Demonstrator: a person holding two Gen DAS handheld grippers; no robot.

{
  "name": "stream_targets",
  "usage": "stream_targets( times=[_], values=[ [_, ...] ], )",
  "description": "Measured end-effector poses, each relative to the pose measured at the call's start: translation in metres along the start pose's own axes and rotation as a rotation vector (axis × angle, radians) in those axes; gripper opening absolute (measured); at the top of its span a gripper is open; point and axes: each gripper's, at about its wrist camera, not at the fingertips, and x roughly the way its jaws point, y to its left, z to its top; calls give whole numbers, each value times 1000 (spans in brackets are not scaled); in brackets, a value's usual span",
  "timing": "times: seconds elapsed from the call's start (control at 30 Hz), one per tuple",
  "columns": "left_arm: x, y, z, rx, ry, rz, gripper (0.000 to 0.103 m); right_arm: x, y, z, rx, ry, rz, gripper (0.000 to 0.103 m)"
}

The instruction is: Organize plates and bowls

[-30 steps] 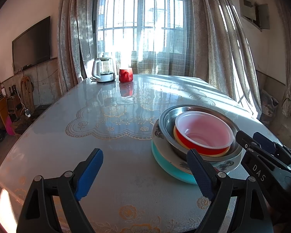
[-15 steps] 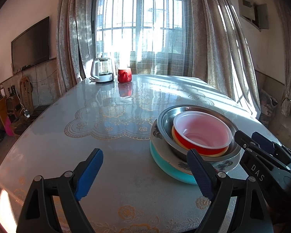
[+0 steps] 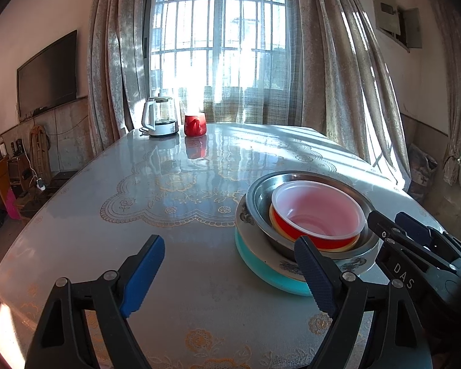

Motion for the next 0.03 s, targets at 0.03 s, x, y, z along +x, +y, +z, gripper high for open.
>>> stream_targets(
  times=[0.03],
  values=[
    [1,1,0,0,7,-4,87,0,0,0,-2,-1,0,42]
  ],
)
